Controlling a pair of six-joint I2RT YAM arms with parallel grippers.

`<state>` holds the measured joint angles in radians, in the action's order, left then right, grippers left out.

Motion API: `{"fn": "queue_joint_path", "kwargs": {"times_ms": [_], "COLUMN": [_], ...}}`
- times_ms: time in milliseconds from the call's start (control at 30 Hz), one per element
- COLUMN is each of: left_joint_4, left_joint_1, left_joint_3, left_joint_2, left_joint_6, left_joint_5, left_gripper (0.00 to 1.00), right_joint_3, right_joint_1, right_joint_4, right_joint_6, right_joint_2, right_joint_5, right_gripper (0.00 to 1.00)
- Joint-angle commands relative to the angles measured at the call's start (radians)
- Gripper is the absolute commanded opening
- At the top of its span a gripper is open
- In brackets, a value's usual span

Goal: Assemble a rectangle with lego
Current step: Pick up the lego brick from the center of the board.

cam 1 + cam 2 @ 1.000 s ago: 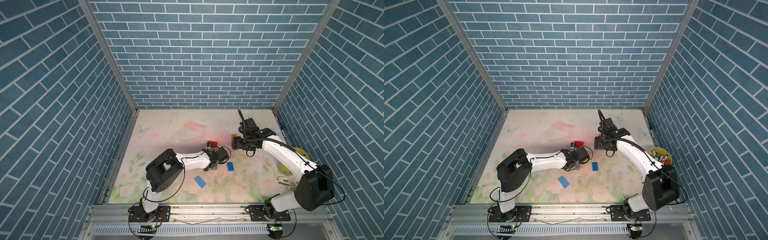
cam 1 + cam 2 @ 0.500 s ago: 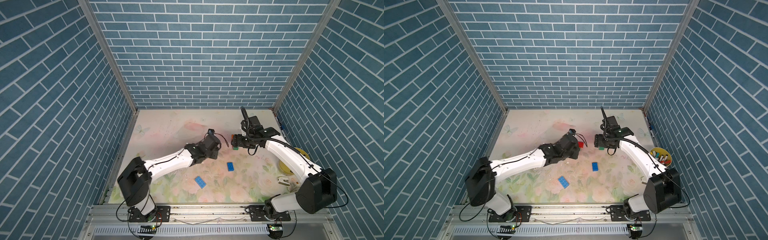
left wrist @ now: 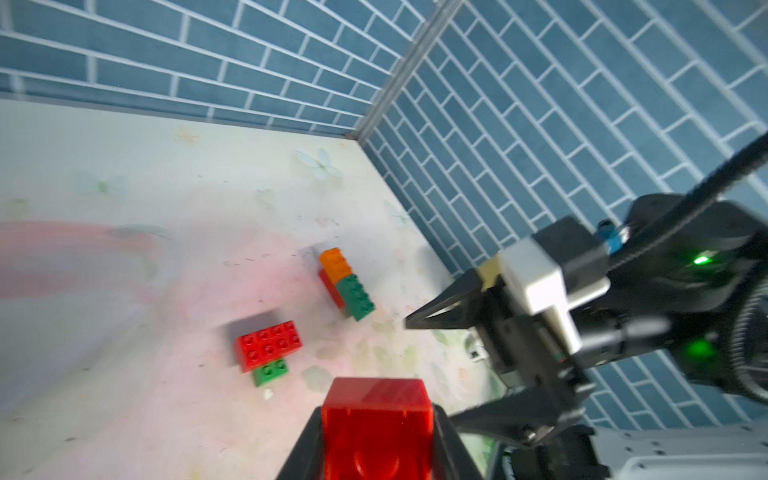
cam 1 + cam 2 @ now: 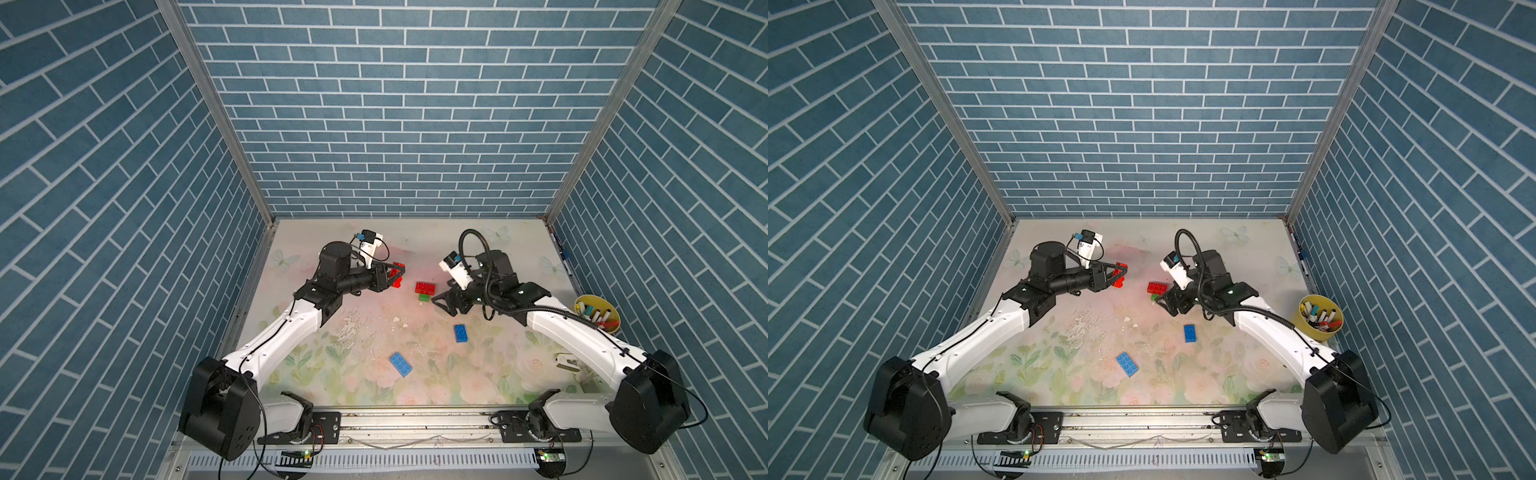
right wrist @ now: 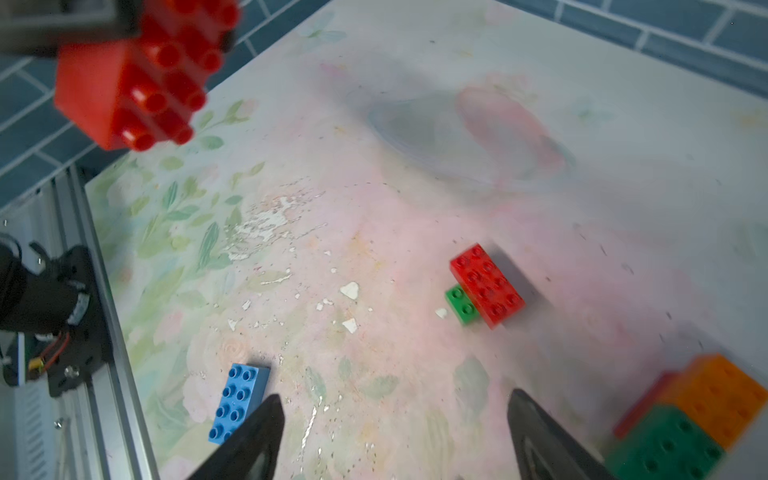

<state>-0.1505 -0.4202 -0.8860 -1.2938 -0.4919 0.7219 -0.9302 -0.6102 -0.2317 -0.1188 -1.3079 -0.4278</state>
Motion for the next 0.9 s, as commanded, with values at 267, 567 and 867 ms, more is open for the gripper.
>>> {"fn": "queue_joint_path", "kwargs": {"times_ms": [267, 567, 867], "left_joint_4": [-0.252, -0.241, -0.229], "left_joint_1": [0.005, 0.001, -0.016], "left_joint_3": [0.067, 0.065, 0.074], "left_joint_2": [-0.001, 0.002, 0.001], "left_joint_6": [-0.167, -0.188, -0.188], "left_joint_5": [0.217, 0.209, 0.194], "left_gripper": [0.04, 0.05, 0.05], "right_joint_3": [0.136, 0.103, 0.049], "right_joint_1": [-0.098, -0.116, -0.121], "right_joint_4": [0.53, 0.625, 0.65], "right_joint_6": [-0.375, -0.412, -0.428], "right_joint_2": [-0.017, -0.058, -0.088], "right_joint_5": [-0.174, -0.165, -0.157], "right_gripper": [0.86, 0.86, 0.86]}}
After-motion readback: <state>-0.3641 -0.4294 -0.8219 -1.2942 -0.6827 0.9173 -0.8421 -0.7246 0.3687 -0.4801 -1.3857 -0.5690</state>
